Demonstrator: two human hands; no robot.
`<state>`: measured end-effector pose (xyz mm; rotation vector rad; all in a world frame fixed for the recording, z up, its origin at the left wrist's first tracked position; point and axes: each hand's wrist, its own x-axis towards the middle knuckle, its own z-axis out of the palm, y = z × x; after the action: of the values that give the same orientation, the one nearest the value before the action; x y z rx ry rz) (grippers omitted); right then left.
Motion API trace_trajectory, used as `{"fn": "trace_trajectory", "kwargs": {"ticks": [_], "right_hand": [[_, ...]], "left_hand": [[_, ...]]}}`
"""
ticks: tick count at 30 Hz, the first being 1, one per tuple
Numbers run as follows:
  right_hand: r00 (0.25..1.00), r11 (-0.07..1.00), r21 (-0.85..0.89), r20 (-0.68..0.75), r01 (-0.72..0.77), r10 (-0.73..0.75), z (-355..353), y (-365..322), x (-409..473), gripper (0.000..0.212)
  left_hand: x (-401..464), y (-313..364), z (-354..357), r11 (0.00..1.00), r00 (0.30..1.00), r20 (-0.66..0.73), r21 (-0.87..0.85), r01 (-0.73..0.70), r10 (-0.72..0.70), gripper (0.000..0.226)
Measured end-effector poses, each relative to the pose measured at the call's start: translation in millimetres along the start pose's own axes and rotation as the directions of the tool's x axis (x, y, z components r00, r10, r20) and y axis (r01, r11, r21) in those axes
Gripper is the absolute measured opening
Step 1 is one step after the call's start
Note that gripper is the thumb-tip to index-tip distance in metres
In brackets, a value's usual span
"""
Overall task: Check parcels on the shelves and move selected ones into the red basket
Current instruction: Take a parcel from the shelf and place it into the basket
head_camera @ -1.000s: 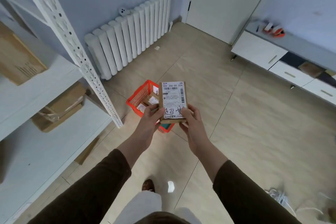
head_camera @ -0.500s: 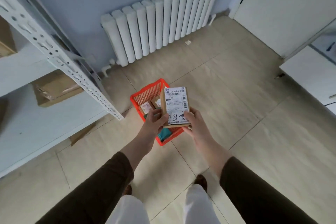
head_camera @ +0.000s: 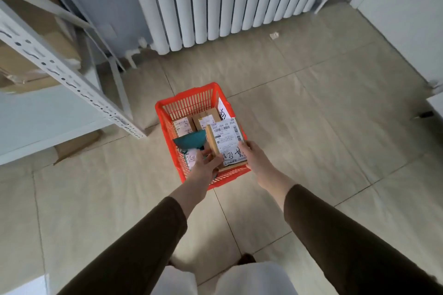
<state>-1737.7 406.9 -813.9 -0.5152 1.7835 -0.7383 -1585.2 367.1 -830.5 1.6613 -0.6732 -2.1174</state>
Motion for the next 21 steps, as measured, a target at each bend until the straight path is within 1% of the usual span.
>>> {"fn": "trace_trajectory", "kwargs": {"ticks": [2,3,6,8,12,14,15,17,18,21], "right_hand": [[1.000,0.997,-0.077,0.017,0.000,0.001,5,33,42,0.042],[1.000,0.994,-0.111,0.022,-0.010,0.012,8,45,60,0.044],[0.999,0.982,-0.186,0.021,-0.041,0.045,19,75,108,0.034],[0.997,0.962,-0.266,0.021,-0.060,0.068,27,94,139,0.037],[0.990,0.895,-0.436,0.050,-0.094,0.128,38,131,189,0.043],[0.986,0.843,-0.526,0.049,-0.113,0.162,40,140,207,0.053],[0.982,0.816,-0.566,0.052,-0.121,0.181,40,142,213,0.054],[0.974,0.818,-0.560,0.078,-0.134,0.213,43,146,228,0.047],[0.969,0.827,-0.544,0.094,-0.141,0.228,45,150,236,0.043],[0.958,0.831,-0.534,0.122,-0.158,0.261,48,165,264,0.041]], "left_hand": [[40,-21,-4,1.000,1.000,-0.001,-0.006,0.025,-0.025,0.047],[61,-32,-6,0.999,0.999,-0.005,-0.003,0.034,-0.034,0.048],[121,-60,-17,0.998,0.998,-0.010,0.024,0.057,-0.057,0.047],[159,-81,-24,0.997,0.997,0.001,0.036,0.075,-0.075,0.045],[215,-118,-42,0.985,0.995,0.029,0.148,0.086,-0.091,0.041],[232,-129,-48,0.978,0.992,0.062,0.186,0.094,-0.107,0.030],[238,-133,-51,0.976,0.991,0.073,0.195,0.095,-0.111,0.026],[250,-137,-53,0.971,0.990,0.079,0.219,0.094,-0.113,0.018],[256,-138,-54,0.971,0.990,0.073,0.220,0.099,-0.117,0.017],[278,-144,-57,0.961,0.992,0.046,0.256,0.103,-0.118,0.028]]}}
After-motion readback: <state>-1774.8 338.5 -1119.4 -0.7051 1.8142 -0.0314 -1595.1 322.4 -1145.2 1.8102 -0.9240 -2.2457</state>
